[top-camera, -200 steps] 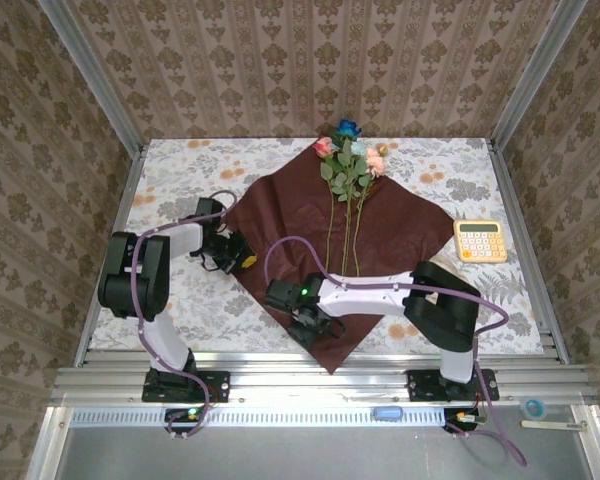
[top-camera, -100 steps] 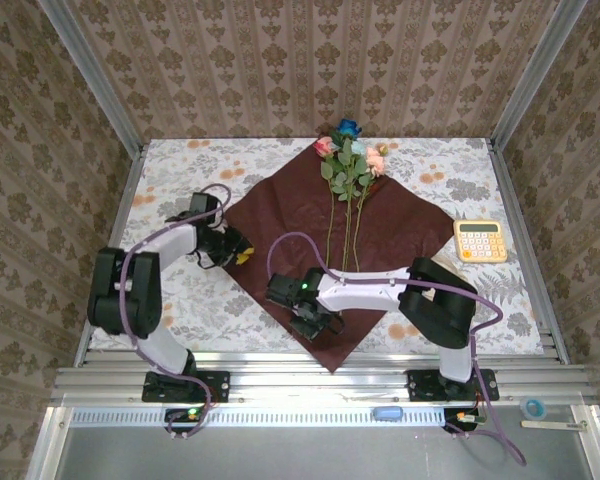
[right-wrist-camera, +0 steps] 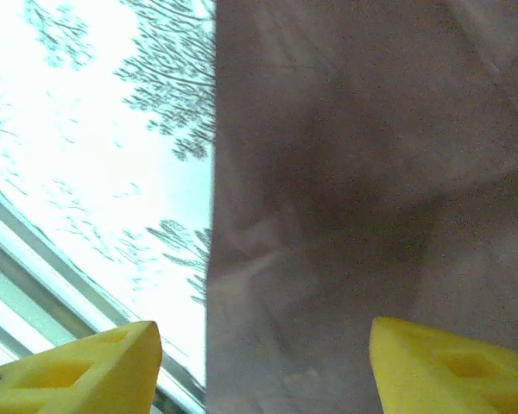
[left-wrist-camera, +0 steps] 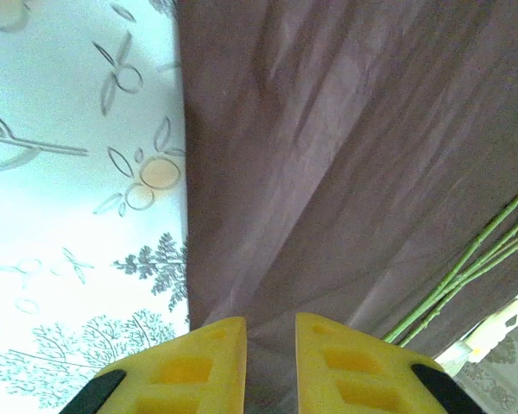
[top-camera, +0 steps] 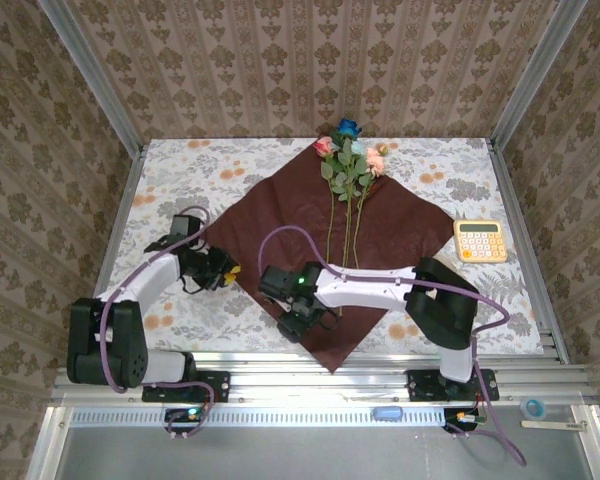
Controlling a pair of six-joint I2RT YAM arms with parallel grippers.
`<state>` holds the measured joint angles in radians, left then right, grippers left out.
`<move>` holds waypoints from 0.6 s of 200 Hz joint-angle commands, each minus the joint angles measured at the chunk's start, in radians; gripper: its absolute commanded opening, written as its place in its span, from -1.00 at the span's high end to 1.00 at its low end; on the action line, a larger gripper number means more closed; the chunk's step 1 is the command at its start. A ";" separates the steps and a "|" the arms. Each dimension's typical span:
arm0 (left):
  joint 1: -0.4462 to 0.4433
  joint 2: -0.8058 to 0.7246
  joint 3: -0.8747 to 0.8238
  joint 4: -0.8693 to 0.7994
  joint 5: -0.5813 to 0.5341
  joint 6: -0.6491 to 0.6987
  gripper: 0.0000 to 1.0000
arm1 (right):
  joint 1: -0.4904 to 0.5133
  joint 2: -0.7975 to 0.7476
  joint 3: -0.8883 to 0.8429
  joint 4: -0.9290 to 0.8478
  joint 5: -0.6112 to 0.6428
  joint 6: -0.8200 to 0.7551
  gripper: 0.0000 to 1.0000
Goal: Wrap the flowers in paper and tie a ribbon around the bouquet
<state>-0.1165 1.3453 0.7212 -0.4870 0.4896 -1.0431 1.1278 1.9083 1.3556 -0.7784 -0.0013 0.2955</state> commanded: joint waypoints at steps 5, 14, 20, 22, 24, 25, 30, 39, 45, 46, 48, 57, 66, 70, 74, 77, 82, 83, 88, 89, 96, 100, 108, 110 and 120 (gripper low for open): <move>0.031 -0.005 0.004 -0.024 0.028 0.040 0.64 | 0.003 0.090 0.052 -0.045 0.014 0.057 -0.31; 0.033 -0.006 0.004 -0.025 0.031 0.042 0.65 | 0.003 0.114 0.055 -0.049 0.023 0.068 -0.24; 0.034 -0.008 0.004 -0.028 0.031 0.044 0.64 | 0.003 0.123 0.052 -0.047 0.027 0.071 -0.19; 0.034 -0.009 0.004 -0.028 0.031 0.044 0.65 | 0.003 0.126 0.049 -0.046 0.028 0.073 -0.18; 0.034 -0.009 0.006 -0.030 0.032 0.045 0.65 | 0.003 0.129 0.046 -0.044 0.029 0.074 -0.17; 0.034 -0.009 0.006 -0.030 0.033 0.045 0.65 | 0.003 0.130 0.046 -0.044 0.030 0.075 -0.16; 0.035 -0.011 0.005 -0.031 0.034 0.045 0.65 | 0.004 0.136 0.041 -0.042 0.033 0.076 -0.13; 0.036 -0.012 0.009 -0.036 0.035 0.045 0.64 | 0.004 0.144 0.026 -0.035 0.040 0.079 -0.07; 0.036 -0.013 0.010 -0.038 0.036 0.046 0.65 | 0.004 0.149 0.020 -0.035 0.052 0.079 0.00; 0.036 -0.014 0.010 -0.039 0.037 0.046 0.65 | 0.004 0.149 0.019 -0.035 0.053 0.079 0.01; 0.035 -0.014 0.010 -0.040 0.037 0.045 0.64 | 0.003 0.151 0.018 -0.036 0.057 0.080 0.04; 0.034 -0.015 0.015 -0.050 0.036 0.046 0.64 | 0.003 0.154 0.016 -0.037 0.066 0.078 0.14; 0.034 -0.021 0.019 -0.061 0.035 0.045 0.64 | 0.002 0.154 0.018 -0.038 0.070 0.074 0.29; 0.033 -0.025 0.019 -0.065 0.035 0.043 0.64 | 0.001 0.152 0.020 -0.038 0.069 0.070 0.36; 0.033 -0.030 0.019 -0.069 0.034 0.043 0.63 | 0.001 0.151 0.022 -0.038 0.068 0.066 0.45; 0.031 -0.035 0.020 -0.071 0.036 0.040 0.63 | 0.000 0.148 0.024 -0.038 0.065 0.065 0.50; 0.028 -0.044 0.018 -0.076 0.036 0.034 0.62 | -0.002 0.147 0.030 -0.039 0.059 0.061 0.58; 0.027 -0.046 0.018 -0.077 0.036 0.032 0.62 | -0.003 0.146 0.031 -0.040 0.058 0.060 0.60; 0.022 -0.055 0.014 -0.079 0.037 0.023 0.61 | -0.006 0.141 0.036 -0.042 0.050 0.056 0.68; 0.021 -0.057 0.014 -0.079 0.038 0.020 0.61 | -0.007 0.139 0.036 -0.042 0.049 0.054 0.69; 0.012 -0.073 0.006 -0.082 0.037 0.000 0.59 | -0.014 0.131 0.043 -0.043 0.032 0.048 0.76; 0.003 -0.083 0.001 -0.085 0.037 -0.015 0.58 | -0.019 0.125 0.046 -0.042 0.019 0.044 0.79; -0.014 -0.102 -0.013 -0.089 0.036 -0.054 0.55 | -0.030 0.112 0.049 -0.037 -0.012 0.037 0.84; -0.020 -0.108 -0.018 -0.090 0.036 -0.066 0.54 | -0.034 0.108 0.050 -0.036 -0.023 0.034 0.84; -0.054 -0.134 -0.037 -0.105 0.020 -0.133 0.47 | -0.050 0.091 0.053 -0.030 -0.083 0.026 0.88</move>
<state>-0.1154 1.2762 0.7177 -0.5354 0.5095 -1.0557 1.1072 2.0155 1.4036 -0.7944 0.0277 0.3431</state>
